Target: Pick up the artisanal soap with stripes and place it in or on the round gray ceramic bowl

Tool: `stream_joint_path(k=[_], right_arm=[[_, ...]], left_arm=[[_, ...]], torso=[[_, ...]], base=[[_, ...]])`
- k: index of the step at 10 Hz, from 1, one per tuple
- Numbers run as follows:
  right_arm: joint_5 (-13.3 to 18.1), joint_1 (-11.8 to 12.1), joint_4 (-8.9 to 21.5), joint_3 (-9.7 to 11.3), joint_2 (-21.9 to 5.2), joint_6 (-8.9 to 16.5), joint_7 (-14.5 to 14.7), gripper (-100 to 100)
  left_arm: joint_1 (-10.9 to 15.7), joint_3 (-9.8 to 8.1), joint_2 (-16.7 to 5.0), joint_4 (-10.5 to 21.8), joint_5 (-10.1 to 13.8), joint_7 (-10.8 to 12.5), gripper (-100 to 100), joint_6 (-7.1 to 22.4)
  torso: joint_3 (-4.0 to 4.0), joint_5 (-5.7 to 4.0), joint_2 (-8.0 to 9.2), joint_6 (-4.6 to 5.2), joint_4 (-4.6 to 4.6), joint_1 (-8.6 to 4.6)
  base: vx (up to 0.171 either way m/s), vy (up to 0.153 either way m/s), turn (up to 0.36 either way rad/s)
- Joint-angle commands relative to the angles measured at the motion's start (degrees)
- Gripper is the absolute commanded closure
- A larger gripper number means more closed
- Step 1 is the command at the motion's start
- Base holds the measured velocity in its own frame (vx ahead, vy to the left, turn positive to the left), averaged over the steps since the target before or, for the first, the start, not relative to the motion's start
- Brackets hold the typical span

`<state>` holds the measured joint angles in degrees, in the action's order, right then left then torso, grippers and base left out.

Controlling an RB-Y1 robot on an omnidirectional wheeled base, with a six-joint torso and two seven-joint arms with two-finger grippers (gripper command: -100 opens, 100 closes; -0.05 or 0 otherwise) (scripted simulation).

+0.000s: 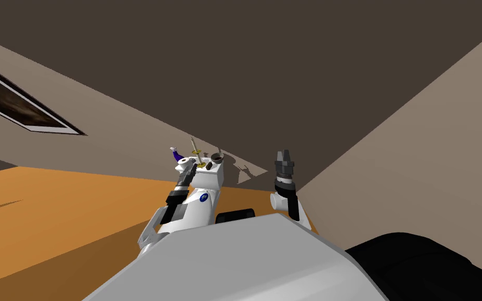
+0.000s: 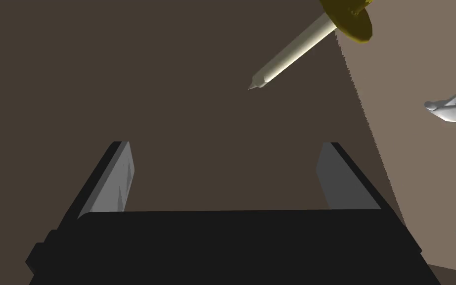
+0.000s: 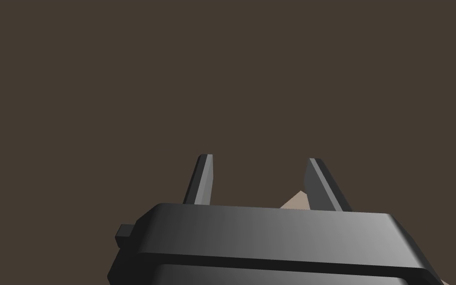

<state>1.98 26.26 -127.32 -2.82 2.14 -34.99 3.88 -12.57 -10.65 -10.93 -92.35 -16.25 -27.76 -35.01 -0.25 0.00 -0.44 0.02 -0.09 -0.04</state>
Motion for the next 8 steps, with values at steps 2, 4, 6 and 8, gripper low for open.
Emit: stream_joint_path(k=[2,4,6,8], right_arm=[[0.0,0.0,0.0,0.0,0.0,0.0,0.0,0],[0.0,0.0,0.0,0.0,0.0,0.0,0.0,0],[0.0,0.0,0.0,0.0,0.0,0.0,0.0,0],[0.0,0.0,0.0,0.0,0.0,0.0,0.0,0]], left_arm=[[-0.1,0.8,-0.7,4.4,-1.6,-2.1,-100,0.6],[-0.3,1.15,-0.9,6.4,-2.3,-2.9,-100,0.7],[-0.7,1.82,-1.4,9.5,-3.4,-4.3,-100,0.9],[-1.0,2.38,-1.9,12.1,-4.3,-5.6,-100,1.0]], torso=[[-0.03,0.0,-0.06,-0.01,-0.01,0.01],[0.02,-0.01,0.05,-0.02,0.01,-0.01],[0.06,-0.01,0.11,-0.02,0.02,-0.01],[0.0,0.0,0.0,-0.01,0.0,0.03]], base=[[0.13,0.0,-0.097],[0.079,0.0,-0.041],[0.098,0.004,-0.082],[0.106,0.01,-0.075]])
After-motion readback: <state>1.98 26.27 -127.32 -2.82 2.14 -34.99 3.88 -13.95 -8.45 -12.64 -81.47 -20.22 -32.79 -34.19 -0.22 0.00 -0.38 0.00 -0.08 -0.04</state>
